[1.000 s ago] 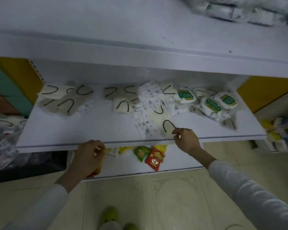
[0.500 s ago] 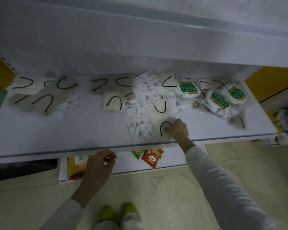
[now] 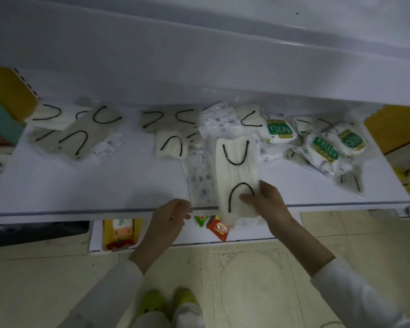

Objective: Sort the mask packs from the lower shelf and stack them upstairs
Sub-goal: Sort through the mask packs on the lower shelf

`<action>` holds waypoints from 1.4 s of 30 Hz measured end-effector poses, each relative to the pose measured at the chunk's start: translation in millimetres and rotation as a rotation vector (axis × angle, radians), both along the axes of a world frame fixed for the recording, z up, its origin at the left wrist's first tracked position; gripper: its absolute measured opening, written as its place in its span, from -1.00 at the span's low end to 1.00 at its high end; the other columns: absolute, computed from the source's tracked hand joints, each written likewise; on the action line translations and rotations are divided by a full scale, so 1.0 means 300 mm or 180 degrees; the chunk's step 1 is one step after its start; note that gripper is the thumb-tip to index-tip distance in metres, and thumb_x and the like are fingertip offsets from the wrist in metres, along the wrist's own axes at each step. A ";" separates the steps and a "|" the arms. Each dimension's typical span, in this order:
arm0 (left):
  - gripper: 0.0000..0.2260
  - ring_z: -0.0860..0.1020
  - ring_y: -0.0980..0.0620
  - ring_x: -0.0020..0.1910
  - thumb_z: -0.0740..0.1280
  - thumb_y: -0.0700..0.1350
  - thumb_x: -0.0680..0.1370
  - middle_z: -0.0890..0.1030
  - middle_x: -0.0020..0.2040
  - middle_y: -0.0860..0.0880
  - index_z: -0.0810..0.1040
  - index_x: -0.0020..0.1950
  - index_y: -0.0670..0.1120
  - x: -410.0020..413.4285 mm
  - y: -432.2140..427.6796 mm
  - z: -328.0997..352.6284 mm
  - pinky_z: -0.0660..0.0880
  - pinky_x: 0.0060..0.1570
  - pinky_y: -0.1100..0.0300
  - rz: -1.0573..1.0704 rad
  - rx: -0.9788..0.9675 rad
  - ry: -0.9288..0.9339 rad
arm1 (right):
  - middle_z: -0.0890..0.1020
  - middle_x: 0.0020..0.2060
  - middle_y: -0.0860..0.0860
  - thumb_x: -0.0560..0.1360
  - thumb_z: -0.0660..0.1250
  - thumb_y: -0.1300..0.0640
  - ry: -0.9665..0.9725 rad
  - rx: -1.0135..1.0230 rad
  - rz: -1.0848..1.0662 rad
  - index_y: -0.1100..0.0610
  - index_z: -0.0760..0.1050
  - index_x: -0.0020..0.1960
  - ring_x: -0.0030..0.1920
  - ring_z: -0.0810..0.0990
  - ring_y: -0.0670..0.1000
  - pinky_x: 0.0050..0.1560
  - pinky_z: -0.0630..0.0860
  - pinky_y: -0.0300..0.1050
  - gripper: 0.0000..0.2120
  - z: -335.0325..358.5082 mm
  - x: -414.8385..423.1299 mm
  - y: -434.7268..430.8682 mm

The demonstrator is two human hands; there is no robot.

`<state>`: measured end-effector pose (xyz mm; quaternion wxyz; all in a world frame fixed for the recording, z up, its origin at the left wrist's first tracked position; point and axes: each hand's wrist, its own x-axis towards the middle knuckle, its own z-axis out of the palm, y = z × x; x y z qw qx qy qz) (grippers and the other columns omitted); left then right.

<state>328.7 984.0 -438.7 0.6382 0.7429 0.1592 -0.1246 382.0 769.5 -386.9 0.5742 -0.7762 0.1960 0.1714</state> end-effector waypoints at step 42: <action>-0.73 0.50 -0.13 0.17 0.11 -0.10 0.65 0.53 0.21 -0.07 0.40 0.33 -0.08 0.038 0.436 -0.020 0.42 0.25 -0.12 0.2146 -0.1248 0.0494 | 0.48 0.13 0.19 0.39 0.28 0.50 0.0151 0.0757 0.0656 0.04 0.40 0.07 0.05 0.53 0.14 0.11 0.53 0.10 -0.58 -0.043 0.076 0.616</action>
